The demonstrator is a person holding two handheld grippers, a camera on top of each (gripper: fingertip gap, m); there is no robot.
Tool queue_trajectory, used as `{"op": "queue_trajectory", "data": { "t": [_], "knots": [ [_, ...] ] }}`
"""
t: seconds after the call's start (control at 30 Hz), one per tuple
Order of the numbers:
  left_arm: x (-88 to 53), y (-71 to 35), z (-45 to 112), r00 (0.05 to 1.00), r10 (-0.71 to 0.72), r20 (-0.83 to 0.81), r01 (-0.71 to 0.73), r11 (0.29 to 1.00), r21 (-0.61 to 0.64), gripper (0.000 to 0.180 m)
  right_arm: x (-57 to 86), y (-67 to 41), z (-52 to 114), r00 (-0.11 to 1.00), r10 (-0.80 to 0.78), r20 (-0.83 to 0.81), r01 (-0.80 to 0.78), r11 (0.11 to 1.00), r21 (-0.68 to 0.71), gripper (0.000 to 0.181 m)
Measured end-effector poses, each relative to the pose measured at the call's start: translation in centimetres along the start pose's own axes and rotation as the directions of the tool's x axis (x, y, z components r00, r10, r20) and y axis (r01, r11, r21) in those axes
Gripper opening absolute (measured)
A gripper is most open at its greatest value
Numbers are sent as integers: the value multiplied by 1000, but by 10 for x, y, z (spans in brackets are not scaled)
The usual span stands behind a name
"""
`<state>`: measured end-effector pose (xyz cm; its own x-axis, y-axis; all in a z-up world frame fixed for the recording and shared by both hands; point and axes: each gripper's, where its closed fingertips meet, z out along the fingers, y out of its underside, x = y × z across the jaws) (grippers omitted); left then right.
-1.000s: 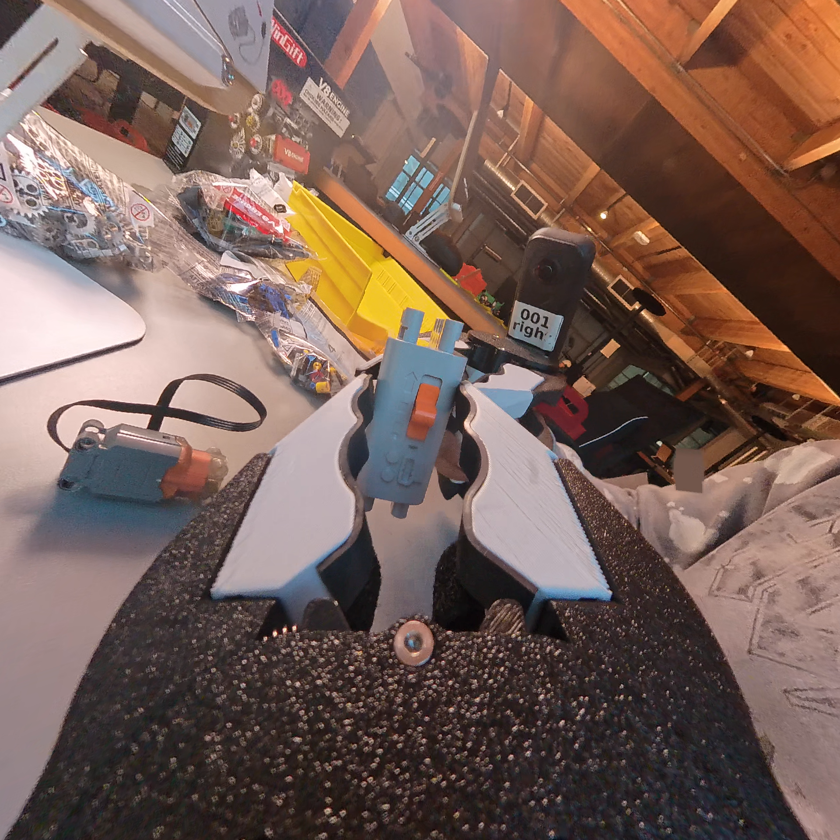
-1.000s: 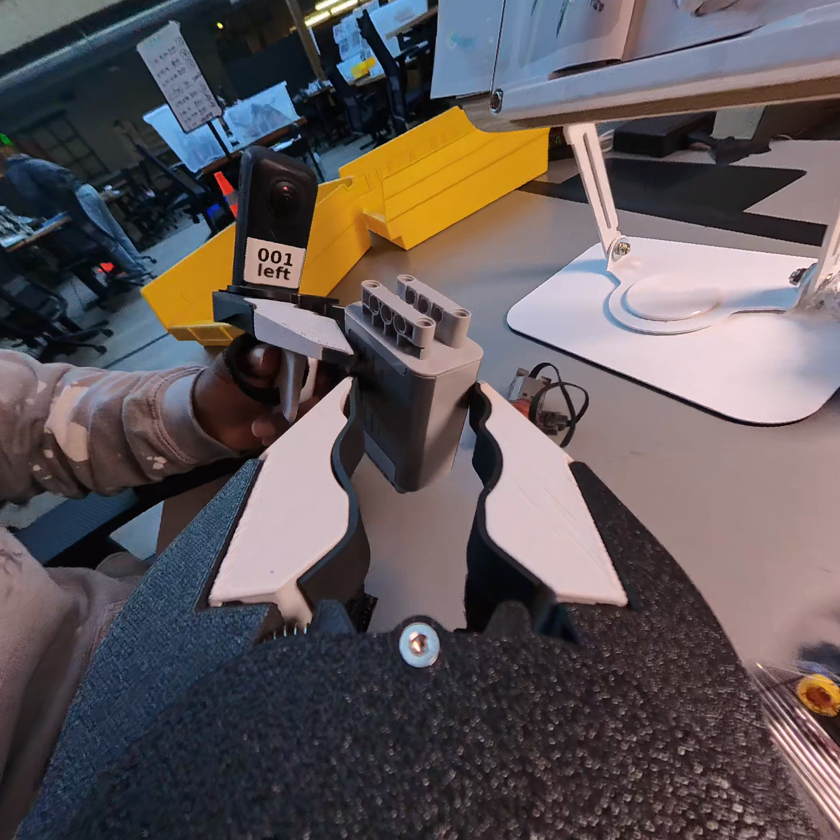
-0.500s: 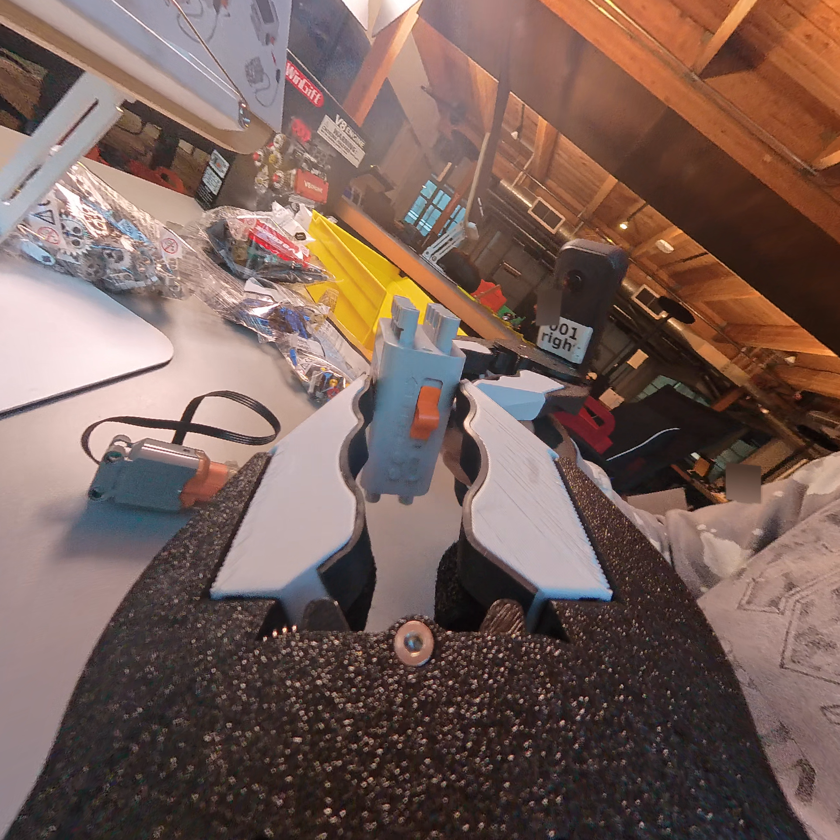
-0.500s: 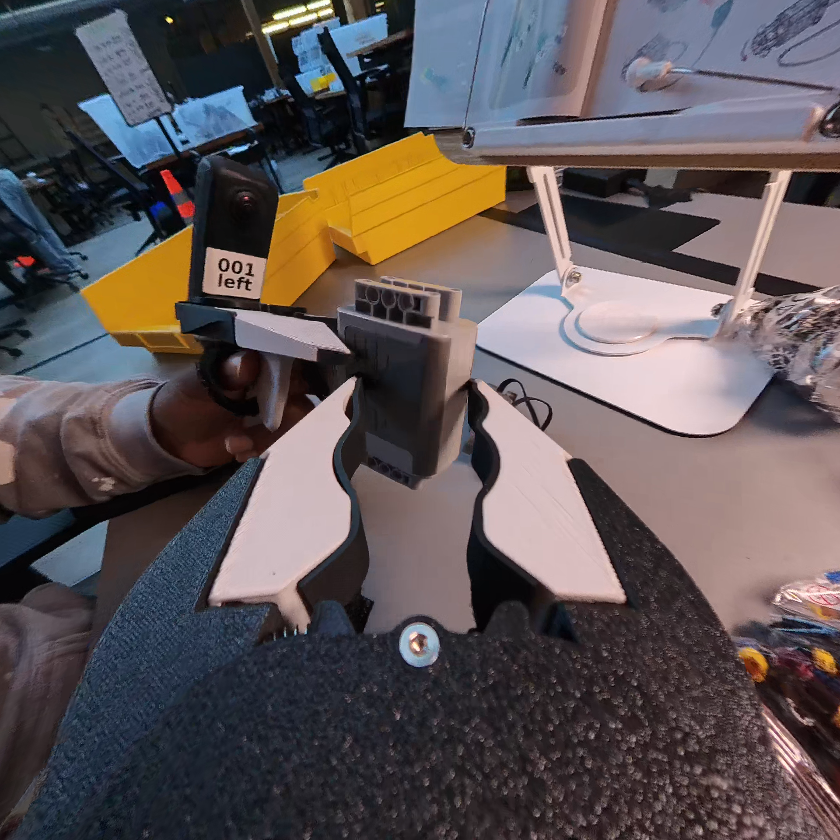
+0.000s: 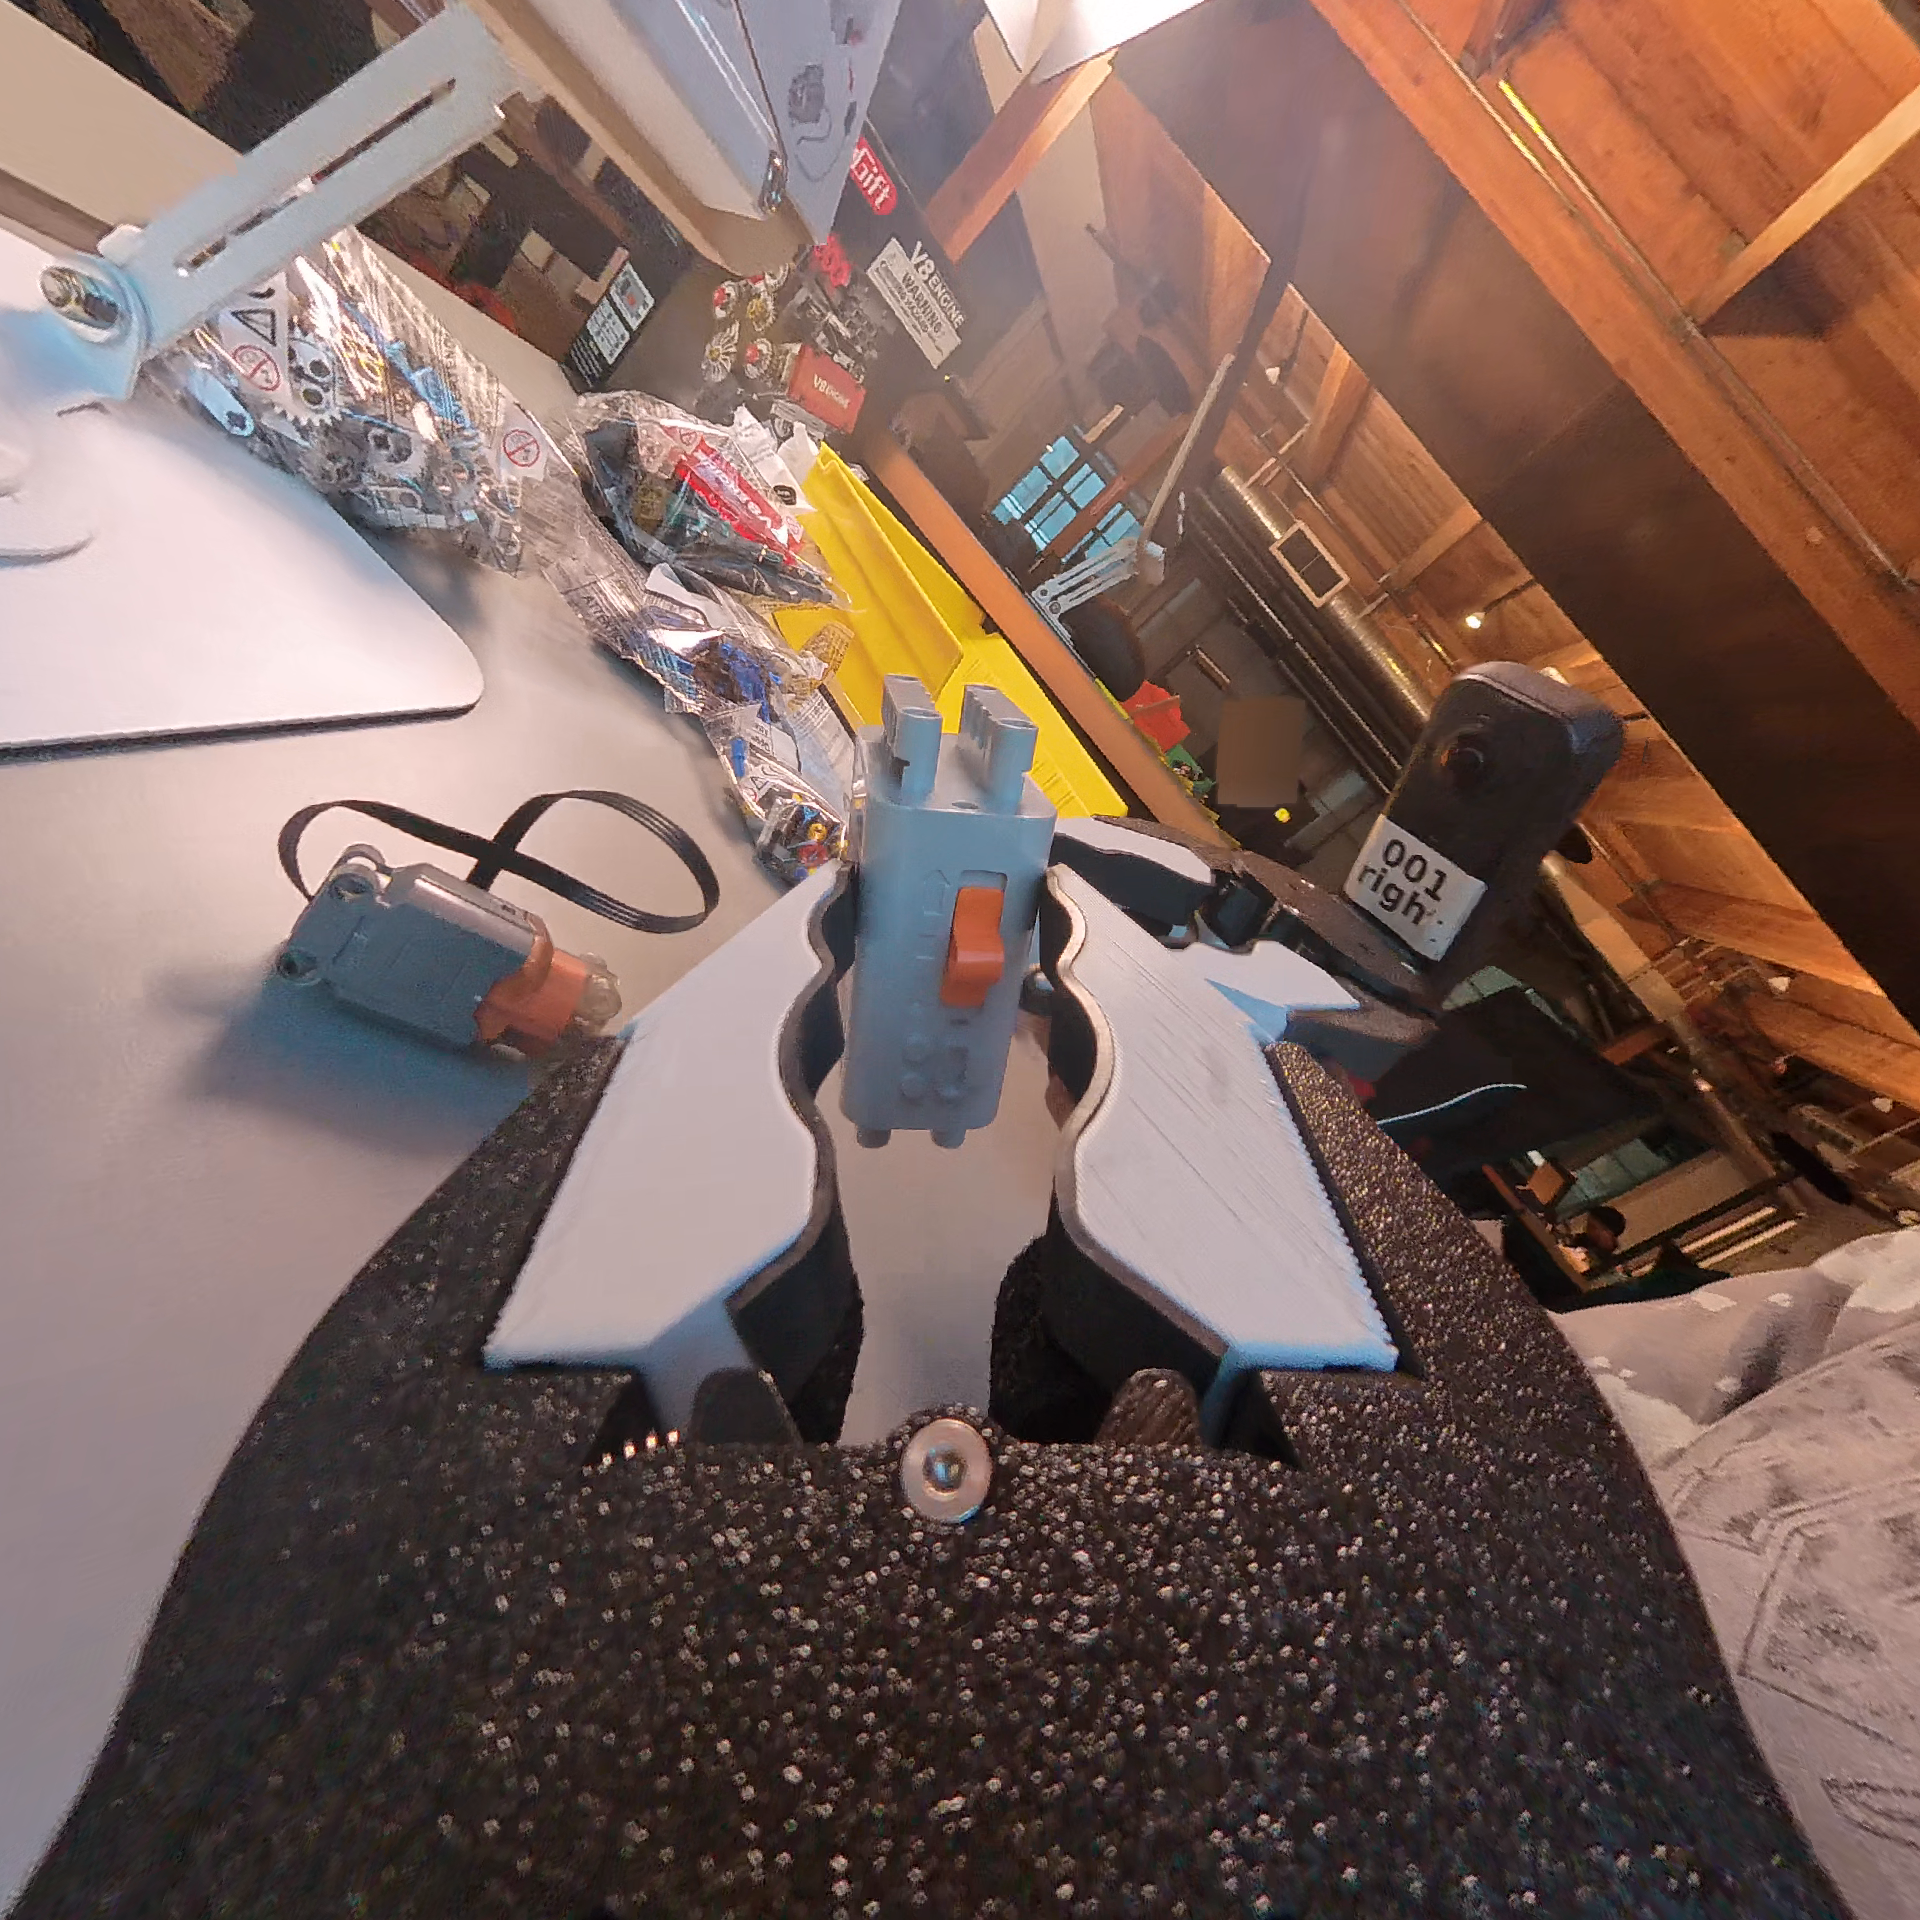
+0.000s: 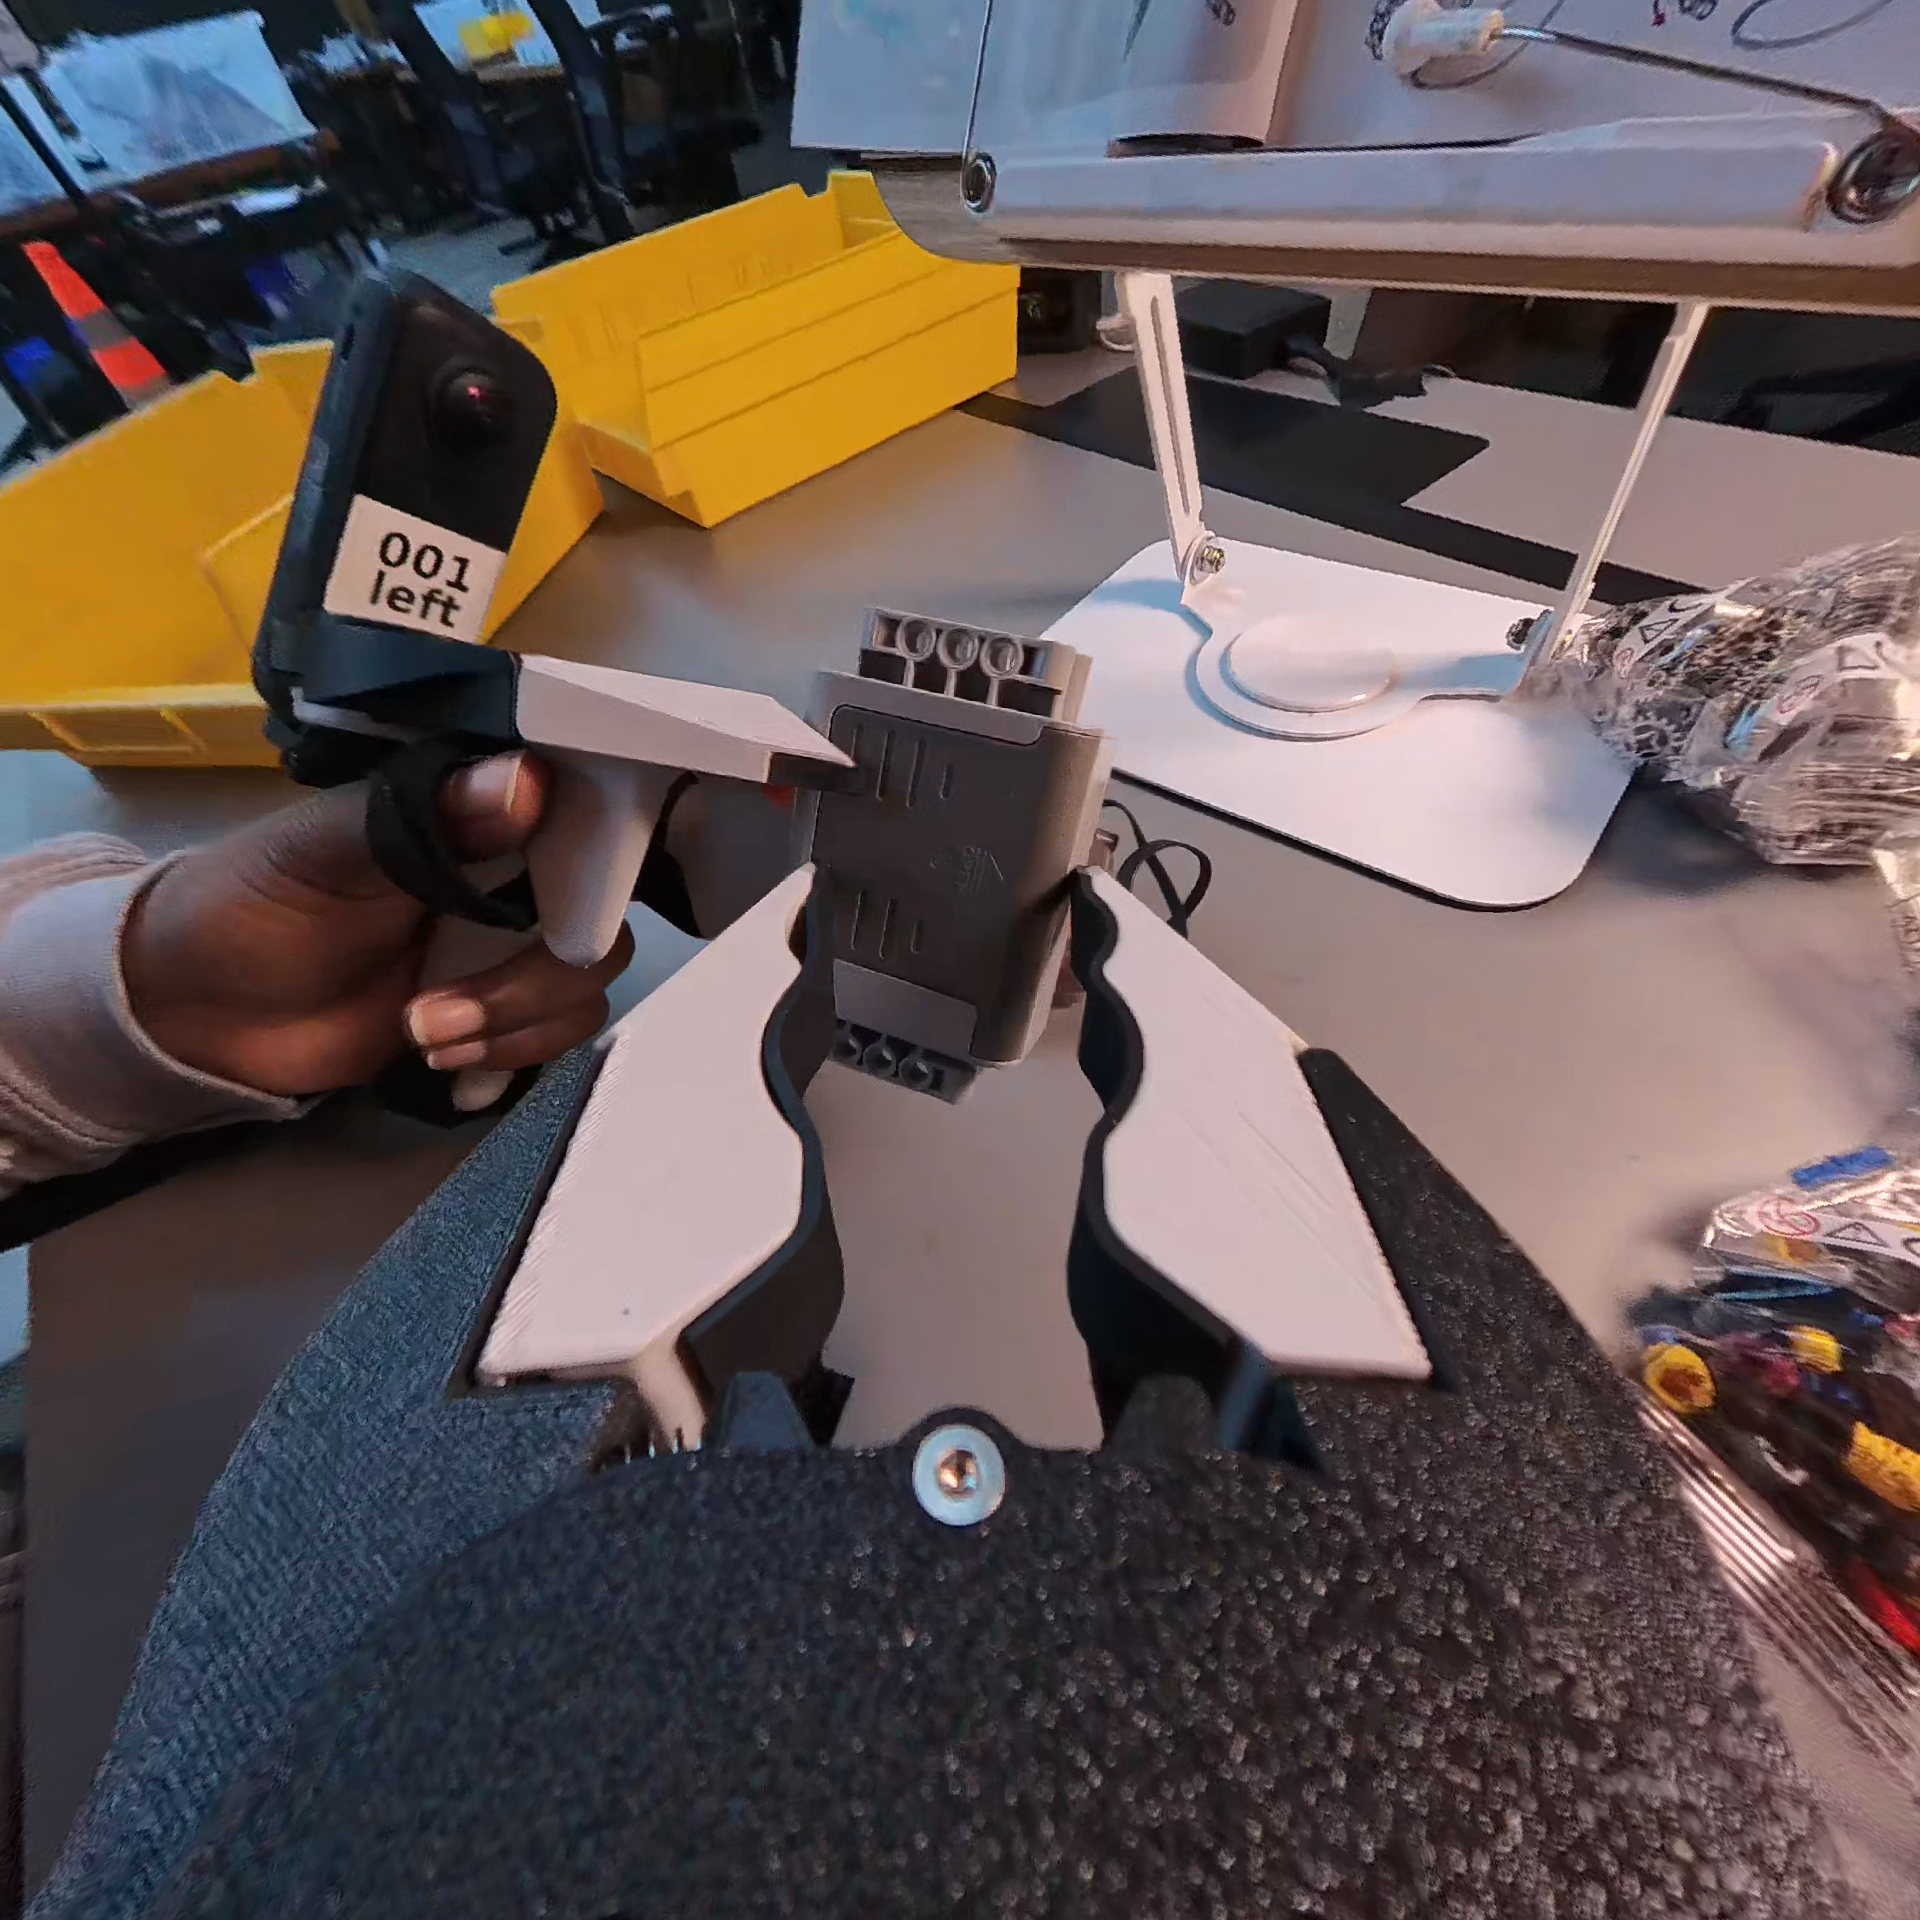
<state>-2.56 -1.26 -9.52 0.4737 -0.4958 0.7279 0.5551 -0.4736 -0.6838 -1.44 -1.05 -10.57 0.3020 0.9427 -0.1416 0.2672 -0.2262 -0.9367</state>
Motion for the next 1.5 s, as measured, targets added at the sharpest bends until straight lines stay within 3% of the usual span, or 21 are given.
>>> {"op": "queue_trajectory", "data": {
  "t": [0.07,0.13,0.3,0.4,0.67,1.03,1.13,1.23,1.5],
  "knots": [
    [-2,7,0,999,-42,-11,42,998,-40,32,3,3,-2,998,53,42,-53,999,-7,41],
    [-5,15,-1,998,-61,-1,61,995,-74,32,1,12,-1,999,3,39,0,997,-71,42],
    [-10,54,-4,998,-66,18,69,952,-299,32,-5,44,-9,993,9,119,20,972,-236,43],
    [-13,68,-4,992,117,55,-84,908,-412,33,-5,58,-12,990,-14,137,56,952,-301,41],
    [-13,68,-8,975,219,41,-178,878,-443,32,-6,56,-10,988,-73,135,109,955,-277,39],
    [-18,66,-8,982,172,74,-126,899,-420,32,1,53,-11,994,-64,92,82,976,-201,21],
    [-19,64,-6,988,126,85,-82,913,-399,32,2,52,-11,994,-89,57,99,972,-213,25],
    [-21,64,-5,993,77,88,-36,919,-393,32,-8,55,-8,991,-85,106,109,964,-241,56],
    [-14,63,-9,999,-38,16,41,912,-408,36,-8,57,-4,983,-4,182,50,967,-251,52]
  ]
}}
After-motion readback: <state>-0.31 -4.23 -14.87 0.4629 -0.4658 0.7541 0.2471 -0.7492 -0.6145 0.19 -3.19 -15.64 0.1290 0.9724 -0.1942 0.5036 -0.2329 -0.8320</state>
